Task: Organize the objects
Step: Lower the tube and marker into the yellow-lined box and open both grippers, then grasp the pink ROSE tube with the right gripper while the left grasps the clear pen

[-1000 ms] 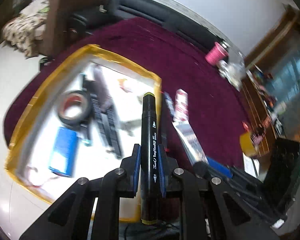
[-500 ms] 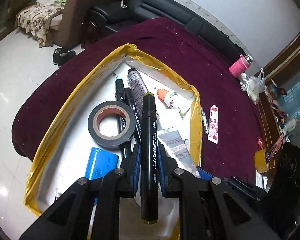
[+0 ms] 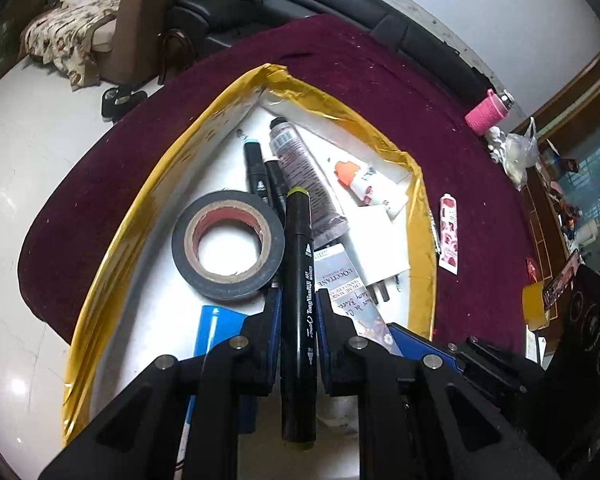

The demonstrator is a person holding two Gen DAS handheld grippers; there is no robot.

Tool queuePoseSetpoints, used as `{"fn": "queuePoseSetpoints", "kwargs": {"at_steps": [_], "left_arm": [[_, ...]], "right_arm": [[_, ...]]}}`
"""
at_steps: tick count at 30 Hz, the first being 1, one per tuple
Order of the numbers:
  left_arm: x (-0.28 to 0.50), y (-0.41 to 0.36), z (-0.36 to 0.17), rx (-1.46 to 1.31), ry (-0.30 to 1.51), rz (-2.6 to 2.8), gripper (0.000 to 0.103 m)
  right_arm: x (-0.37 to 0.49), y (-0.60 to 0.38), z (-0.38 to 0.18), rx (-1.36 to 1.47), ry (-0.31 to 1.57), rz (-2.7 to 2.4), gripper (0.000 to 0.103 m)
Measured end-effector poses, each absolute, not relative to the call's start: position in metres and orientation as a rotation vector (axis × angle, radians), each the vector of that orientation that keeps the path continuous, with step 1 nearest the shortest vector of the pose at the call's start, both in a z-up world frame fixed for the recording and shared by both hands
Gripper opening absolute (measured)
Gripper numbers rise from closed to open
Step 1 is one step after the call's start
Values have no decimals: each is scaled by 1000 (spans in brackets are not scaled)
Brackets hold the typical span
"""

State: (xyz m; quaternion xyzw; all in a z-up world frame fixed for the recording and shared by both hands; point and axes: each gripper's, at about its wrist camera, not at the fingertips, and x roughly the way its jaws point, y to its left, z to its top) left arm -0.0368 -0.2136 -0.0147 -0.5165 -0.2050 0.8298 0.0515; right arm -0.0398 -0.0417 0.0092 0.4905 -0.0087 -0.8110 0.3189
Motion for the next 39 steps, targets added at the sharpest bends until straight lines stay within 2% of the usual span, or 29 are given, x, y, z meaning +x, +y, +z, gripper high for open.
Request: {"fn": "queuePoseSetpoints", "kwargs": {"at_steps": [4,7,10,11,12,13,14,17,22,25,29,35,39], "left_arm": [[-34,-213,-15,-1561,-617,2550,16],[-33,-214,-14,-1563,-644,2530,22],[-28,-221,-6,-1469,-769,2506,50],[-26,-223,-2,-1427,-814,2507,62],[-21,-226,5,-1367,-860,2521,68],[-17,-227,10,-1331,-876,2534,70],[-14,-227,17,-1298,-881,2547,72],[-7,-218,35,-1213,-858,2579,72],[-3,-173,54,-1155,-640,2630,72],[-6,-146,50,-1191,-575,2588,72],[-15,-115,38,-1267,-516,2552,72],[-17,-96,35,-1284,-451,2568,72],[-17,-94,35,-1297,-407,2605,72]], "right_arm": [[-39,-44,6,1300,-3,-2147,28],[-39,-42,5,1289,-28,-2149,28],[-39,-37,7,1267,-72,-2139,28],[-38,-34,9,1246,-98,-2138,28],[-36,-31,12,1226,-112,-2145,33],[-35,-28,15,1202,-121,-2155,48],[-32,-23,21,1164,-140,-2168,53],[-21,-6,36,1070,-182,-2154,56],[-6,39,48,981,-271,-2148,56],[-10,62,38,1021,-257,-2190,56],[-28,98,15,1146,-329,-2262,56],[-78,123,-5,1311,-356,-2367,55],[-113,120,-6,1362,-338,-2391,47]]}}
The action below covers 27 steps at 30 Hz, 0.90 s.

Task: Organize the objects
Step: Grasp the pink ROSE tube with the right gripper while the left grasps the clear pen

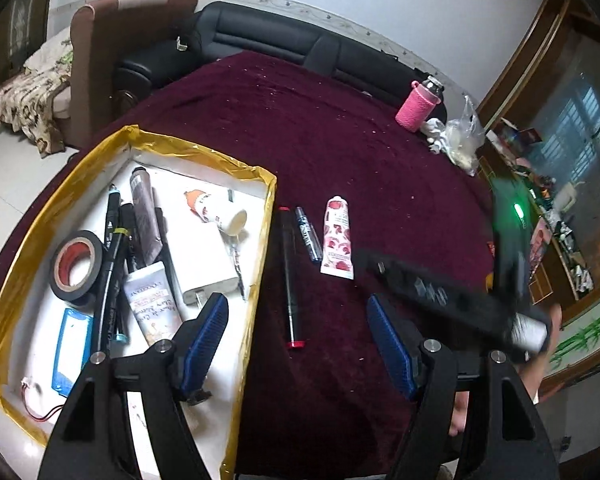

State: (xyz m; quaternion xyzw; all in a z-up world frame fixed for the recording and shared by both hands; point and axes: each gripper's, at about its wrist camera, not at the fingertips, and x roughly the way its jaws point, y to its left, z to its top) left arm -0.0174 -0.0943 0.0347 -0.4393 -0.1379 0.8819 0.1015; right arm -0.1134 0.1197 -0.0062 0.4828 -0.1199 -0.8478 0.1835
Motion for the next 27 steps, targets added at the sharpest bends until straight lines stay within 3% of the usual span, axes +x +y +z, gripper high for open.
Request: {"fn": "queuePoseSetpoints", "kwargs": {"at_steps": [11,13,16,27], "left_arm": [[-25,-97,29,-1313,-393,2608,72],[-26,-96,29,-1314,-390,2609,72],[-28,-94,30,-1316,-376,2609,72],[-75,-47,20,-1417,-229,2555,71]], "right_arm": [[-170,91,-18,1463,-271,-2461,44],[-174,85,-21,1470,-175,-2506,33],[-165,83,-21,1443,-95,-2526,33],[-71,141,-21,1411,-130,-2477,33]]}}
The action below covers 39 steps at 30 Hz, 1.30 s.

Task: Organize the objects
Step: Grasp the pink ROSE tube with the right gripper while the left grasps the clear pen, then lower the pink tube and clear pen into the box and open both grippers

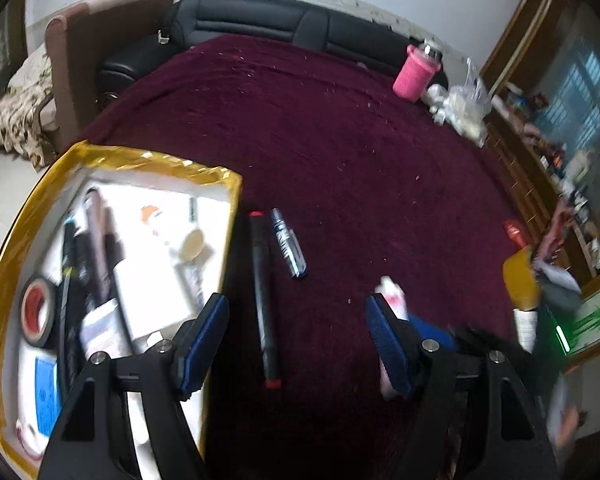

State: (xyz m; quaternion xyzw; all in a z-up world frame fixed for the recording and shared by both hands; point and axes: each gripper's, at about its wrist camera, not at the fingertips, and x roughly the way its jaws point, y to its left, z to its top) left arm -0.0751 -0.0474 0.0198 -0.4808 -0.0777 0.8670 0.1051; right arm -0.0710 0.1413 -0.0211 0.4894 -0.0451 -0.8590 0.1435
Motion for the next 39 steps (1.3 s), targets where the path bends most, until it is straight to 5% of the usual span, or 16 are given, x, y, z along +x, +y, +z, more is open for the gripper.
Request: {"fn": "queuePoseSetpoints", "kwargs": {"at_steps": [6,9,14,17,25,34,39], "left_arm": [[-124,-18,-4,-1511,-193,2530,58],[-143,-14,-17,-1596,-164,2546,41],[-153,-8,-27,-1639,-74,2583,39],[-157,-4,-31,-1647,19,2617,15],[-133,0,-33,-1617,23,2508,13],[-69,-31,-11,-1537,-273,2409,13],[-53,-41,-3,-1494,-267,2441,13]], "right_arm": [[-44,150,-22,1356,-100,-2493,33],[-44,154,-23,1331,-134,-2497,33],[-45,156,-23,1302,-164,-2496,33],[-46,157,-24,1296,-185,-2490,33],[-44,159,-25,1290,-205,-2485,33],[-46,159,-25,1291,-220,-2458,41],[-47,143,-23,1331,-125,-2514,44]]}}
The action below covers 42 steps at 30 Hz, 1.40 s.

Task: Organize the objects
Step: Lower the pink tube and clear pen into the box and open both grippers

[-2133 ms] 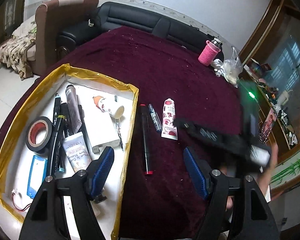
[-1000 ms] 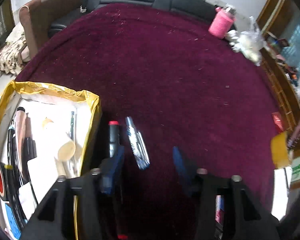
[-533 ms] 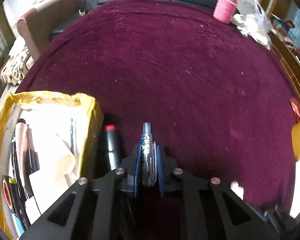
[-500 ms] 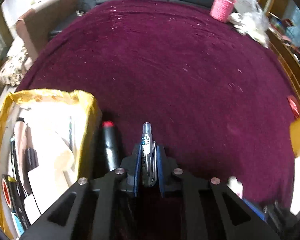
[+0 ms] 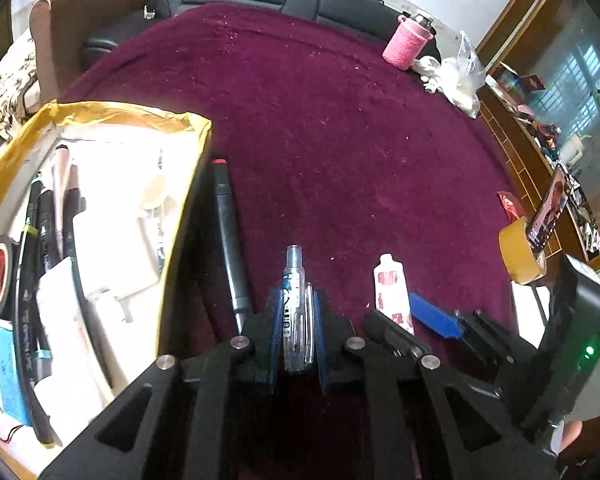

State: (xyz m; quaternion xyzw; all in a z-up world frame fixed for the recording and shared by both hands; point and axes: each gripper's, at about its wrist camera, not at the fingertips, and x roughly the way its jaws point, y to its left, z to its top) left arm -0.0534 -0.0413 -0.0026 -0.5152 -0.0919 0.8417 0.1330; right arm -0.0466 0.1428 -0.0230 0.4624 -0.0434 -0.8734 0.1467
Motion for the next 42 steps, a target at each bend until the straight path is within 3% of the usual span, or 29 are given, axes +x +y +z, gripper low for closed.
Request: {"fn": "queuePoseSetpoints", "kwargs": {"at_steps": [2,3,10,25,42], "left_arm": [[-49,-45,-1,-1481,-276,2455,13],[-48,-46,0,-1472,-283,2457,13],[-30,-55,11,-1435,-283,2478,13],[5,-97,37,-1413,-254,2631,13],[11,-222,48,-1423,-478,2838,13]], "right_arm": [[-47,133,-23,1353,-54,-2566,43],[-46,129,-23,1365,-9,-2599,32],[-35,117,-8,1317,18,-2619,32],[-14,83,37,1169,-132,-2460,32],[-28,3,54,1101,-57,-2314,32]]}}
